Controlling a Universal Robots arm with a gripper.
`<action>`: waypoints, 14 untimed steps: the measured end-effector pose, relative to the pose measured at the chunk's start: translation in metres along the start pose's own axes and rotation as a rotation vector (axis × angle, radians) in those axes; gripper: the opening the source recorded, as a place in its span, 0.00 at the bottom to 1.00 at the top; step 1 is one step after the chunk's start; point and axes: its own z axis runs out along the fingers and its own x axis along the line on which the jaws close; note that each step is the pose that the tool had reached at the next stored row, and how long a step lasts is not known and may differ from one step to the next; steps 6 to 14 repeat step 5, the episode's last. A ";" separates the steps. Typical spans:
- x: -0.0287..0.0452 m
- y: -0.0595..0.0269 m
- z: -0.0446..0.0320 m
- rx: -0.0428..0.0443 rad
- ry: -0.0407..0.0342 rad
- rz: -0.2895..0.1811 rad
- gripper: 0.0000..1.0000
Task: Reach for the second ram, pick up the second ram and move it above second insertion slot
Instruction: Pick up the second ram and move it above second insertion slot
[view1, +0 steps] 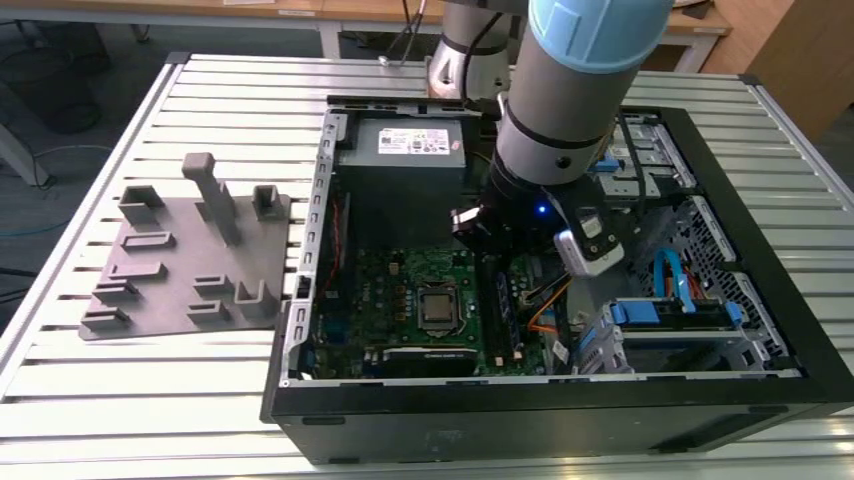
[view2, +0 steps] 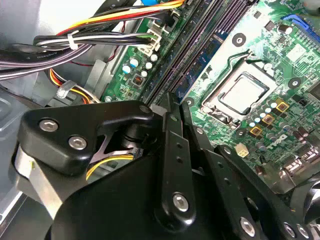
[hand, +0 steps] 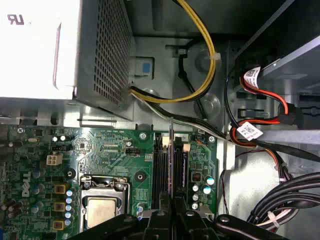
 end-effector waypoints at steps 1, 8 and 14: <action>0.0000 0.0000 0.0000 0.0000 0.0000 0.000 0.14; 0.0000 0.0000 0.0000 0.0000 0.0000 0.000 0.14; 0.0000 0.0000 0.0000 0.0000 0.0000 0.000 0.14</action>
